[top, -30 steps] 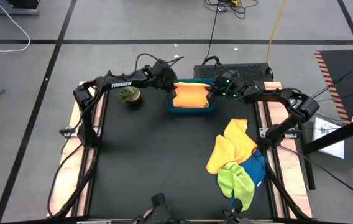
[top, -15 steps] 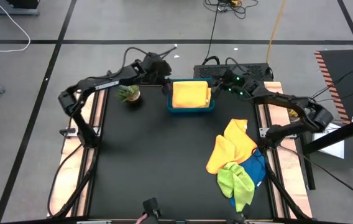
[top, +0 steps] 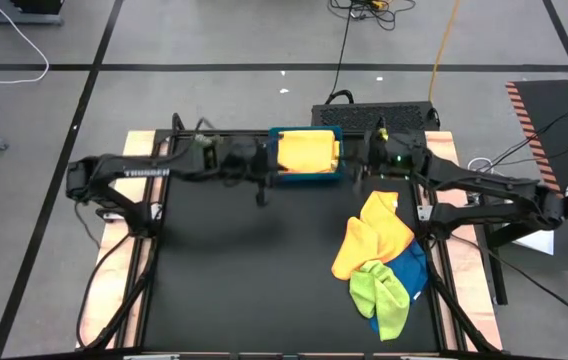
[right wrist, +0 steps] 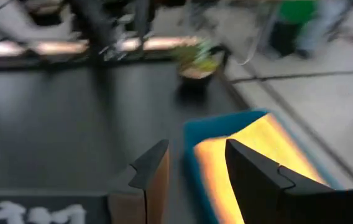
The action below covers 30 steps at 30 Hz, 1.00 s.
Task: Fold microfiber towels
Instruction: Fold the green microfiber cloth
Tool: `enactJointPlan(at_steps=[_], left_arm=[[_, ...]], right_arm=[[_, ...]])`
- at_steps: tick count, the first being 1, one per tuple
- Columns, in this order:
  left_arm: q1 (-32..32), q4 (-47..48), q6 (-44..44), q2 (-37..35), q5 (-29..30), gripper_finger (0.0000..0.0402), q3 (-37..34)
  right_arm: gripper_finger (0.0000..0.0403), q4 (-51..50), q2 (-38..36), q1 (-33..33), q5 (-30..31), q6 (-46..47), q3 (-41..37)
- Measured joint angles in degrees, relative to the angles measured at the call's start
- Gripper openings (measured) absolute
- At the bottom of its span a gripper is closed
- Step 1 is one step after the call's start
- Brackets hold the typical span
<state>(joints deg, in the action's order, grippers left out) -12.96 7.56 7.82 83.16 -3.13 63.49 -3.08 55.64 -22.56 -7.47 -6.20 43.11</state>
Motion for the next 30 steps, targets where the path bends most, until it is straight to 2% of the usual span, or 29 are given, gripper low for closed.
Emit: enactJointPlan(at_steps=[4, 8, 12, 15, 19, 25, 30], left_arm=[[4.67, -12.03, -5.59, -5.14, 1.75, 0.0097, -11.04], [9.09, -26.18, -9.50, -8.20, 1.78, 0.0093, -21.00], [13.68, -35.94, -11.81, -9.24, 1.79, 0.0093, -27.84], [16.93, -38.54, -12.82, -9.40, 1.98, 0.0093, -30.61], [20.88, -38.92, -12.99, -9.40, 5.17, 0.0093, -32.37], [25.07, -39.04, -12.92, -9.40, 6.23, 0.0093, -33.97], [26.86, -39.14, -12.88, -9.40, 6.28, 0.0093, -34.28]], right_arm=[[0.0149, -5.67, -0.96, 6.56, 0.89, 2.35, 0.00], [0.0149, -8.80, -0.01, 13.60, 6.80, 4.01, 0.00], [0.0149, -9.20, 2.69, 20.91, 12.50, 7.19, 0.00], [0.0148, -7.99, 5.63, 26.31, 16.22, 10.34, 0.02], [0.0148, -7.89, 9.98, 32.80, 19.54, 16.31, 0.00], [0.0148, -8.03, 14.90, 39.82, 19.61, 25.17, 0.00], [0.0148, -8.32, 15.17, 42.04, 19.49, 34.06, 0.00]])
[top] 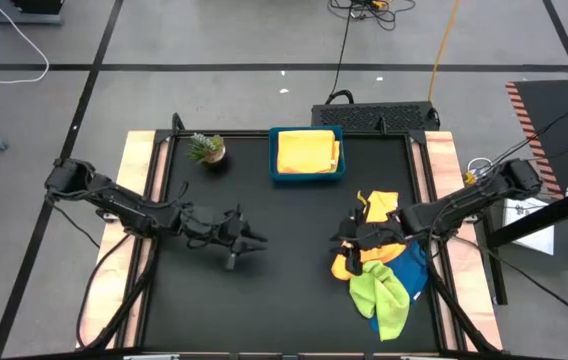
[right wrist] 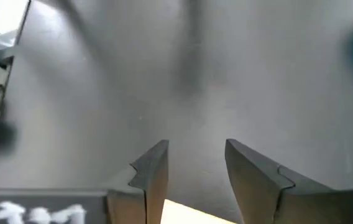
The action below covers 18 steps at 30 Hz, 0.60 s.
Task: Fold microfiber towels
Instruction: Fold the green microfiber cloth
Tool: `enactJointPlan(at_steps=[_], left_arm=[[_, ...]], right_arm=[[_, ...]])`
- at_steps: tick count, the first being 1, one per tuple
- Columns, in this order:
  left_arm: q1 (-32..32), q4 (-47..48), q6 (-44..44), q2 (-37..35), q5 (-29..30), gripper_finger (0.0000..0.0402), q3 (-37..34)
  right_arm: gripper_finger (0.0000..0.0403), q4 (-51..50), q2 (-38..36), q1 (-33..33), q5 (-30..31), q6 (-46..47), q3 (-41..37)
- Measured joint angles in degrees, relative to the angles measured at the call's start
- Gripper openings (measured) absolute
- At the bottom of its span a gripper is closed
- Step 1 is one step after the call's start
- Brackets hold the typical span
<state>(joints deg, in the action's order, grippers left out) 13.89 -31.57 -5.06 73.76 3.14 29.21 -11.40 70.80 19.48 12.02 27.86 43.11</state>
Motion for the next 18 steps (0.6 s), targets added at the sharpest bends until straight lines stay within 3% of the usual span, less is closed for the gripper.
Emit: enactJointPlan(at_steps=[6, 11, 18], left_arm=[[0.83, -0.04, 0.93, 0.02, 0.01, 0.0093, 0.00], [0.78, -0.49, 1.79, 0.02, 0.01, 0.0093, -0.02], [-0.06, -1.45, 1.88, 0.04, 0.04, 0.0093, -0.02]], right_arm=[[0.0148, -3.37, -0.26, 5.98, 0.36, 5.41, 2.68], [0.0148, -14.18, 2.06, 10.17, 1.23, 13.87, 6.74], [0.0148, -24.27, 6.52, 12.73, -10.15, 28.79, 6.99]])
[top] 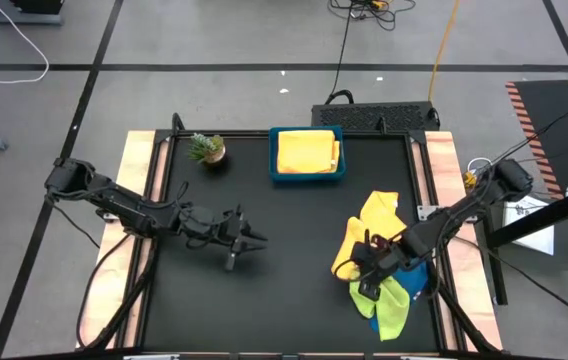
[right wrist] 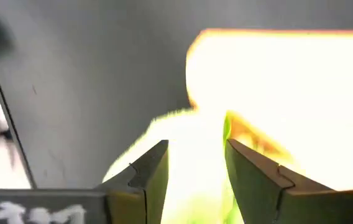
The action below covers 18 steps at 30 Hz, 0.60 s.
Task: Fold microfiber towels
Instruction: Fold the green microfiber cloth
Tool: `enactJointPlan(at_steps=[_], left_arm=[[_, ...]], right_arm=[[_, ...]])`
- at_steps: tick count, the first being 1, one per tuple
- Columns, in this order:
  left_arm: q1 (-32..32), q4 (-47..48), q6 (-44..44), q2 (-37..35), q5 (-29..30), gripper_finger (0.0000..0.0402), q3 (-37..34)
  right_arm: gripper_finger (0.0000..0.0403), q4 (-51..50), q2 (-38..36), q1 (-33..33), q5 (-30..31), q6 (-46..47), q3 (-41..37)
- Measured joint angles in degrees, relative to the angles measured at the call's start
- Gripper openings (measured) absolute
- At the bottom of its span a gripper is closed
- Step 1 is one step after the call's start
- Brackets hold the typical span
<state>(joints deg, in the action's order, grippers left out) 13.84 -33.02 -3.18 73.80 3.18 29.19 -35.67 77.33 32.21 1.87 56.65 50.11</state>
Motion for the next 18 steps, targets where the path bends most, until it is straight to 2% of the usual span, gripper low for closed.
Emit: enactJointPlan(at_steps=[5, 13, 18], left_arm=[[-0.32, -0.23, -0.02, 0.00, 0.81, 0.0093, 0.00], [-0.32, -0.23, -0.07, 0.00, 2.54, 0.0093, 0.00], [-0.32, -0.21, -0.07, 0.00, 2.91, 0.0093, 0.00]], right_arm=[[0.0148, -1.40, 0.60, 0.99, -3.47, 3.51, 0.00], [0.0148, -6.28, 0.30, 1.66, -3.38, 6.23, -0.02], [0.0148, -5.30, 0.30, 1.66, -3.33, 10.02, -2.07]])
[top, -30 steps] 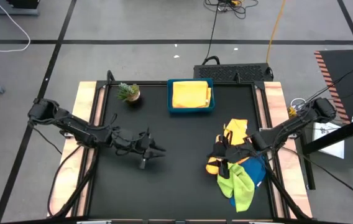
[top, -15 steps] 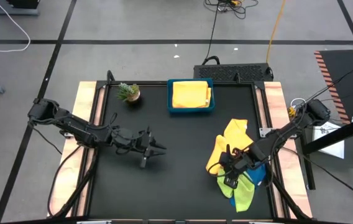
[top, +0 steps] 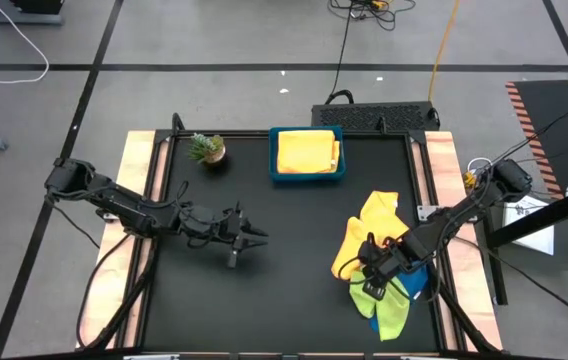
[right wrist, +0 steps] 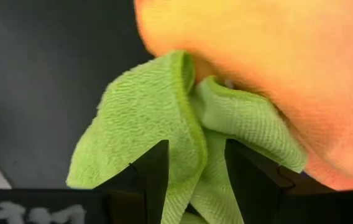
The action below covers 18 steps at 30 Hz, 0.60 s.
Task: Fold microfiber towels
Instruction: Fold the green microfiber cloth
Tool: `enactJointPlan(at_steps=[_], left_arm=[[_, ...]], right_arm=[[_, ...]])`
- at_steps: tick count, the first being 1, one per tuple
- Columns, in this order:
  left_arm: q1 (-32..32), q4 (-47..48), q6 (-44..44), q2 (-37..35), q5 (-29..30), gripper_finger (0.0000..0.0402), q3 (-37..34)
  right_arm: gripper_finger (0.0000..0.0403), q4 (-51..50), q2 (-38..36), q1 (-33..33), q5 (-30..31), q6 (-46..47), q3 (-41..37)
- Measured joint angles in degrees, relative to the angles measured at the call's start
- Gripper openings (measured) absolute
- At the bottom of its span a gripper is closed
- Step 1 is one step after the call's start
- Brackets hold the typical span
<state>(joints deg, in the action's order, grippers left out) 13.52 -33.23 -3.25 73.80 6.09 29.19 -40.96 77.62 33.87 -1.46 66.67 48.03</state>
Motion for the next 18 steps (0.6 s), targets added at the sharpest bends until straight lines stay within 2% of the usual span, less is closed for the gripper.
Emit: enactJointPlan(at_steps=[5, 8, 11, 16, 18], left_arm=[[0.00, 0.03, 0.00, 0.00, 0.00, 0.0093, 0.00], [0.00, 0.04, 0.02, 0.00, 0.00, 0.0093, 0.00], [0.00, 0.04, 0.02, 0.00, 0.02, 0.0093, 0.00], [0.00, 0.03, 0.02, 0.00, 0.24, 0.0093, 0.00], [0.00, 0.04, 0.02, 0.02, 0.57, 0.0093, 0.00]], right_arm=[[0.0147, 3.10, 0.00, -0.06, -1.46, 0.75, -3.42], [0.0133, 3.20, 0.00, -0.10, -2.32, -0.12, -3.87], [0.0098, 3.68, -0.46, -0.11, -2.77, -1.88, -3.87], [0.0018, 5.95, -1.52, -0.13, -1.63, -5.13, -3.89], [0.0006, 7.70, -2.23, -0.25, -0.98, -6.58, -3.89]])
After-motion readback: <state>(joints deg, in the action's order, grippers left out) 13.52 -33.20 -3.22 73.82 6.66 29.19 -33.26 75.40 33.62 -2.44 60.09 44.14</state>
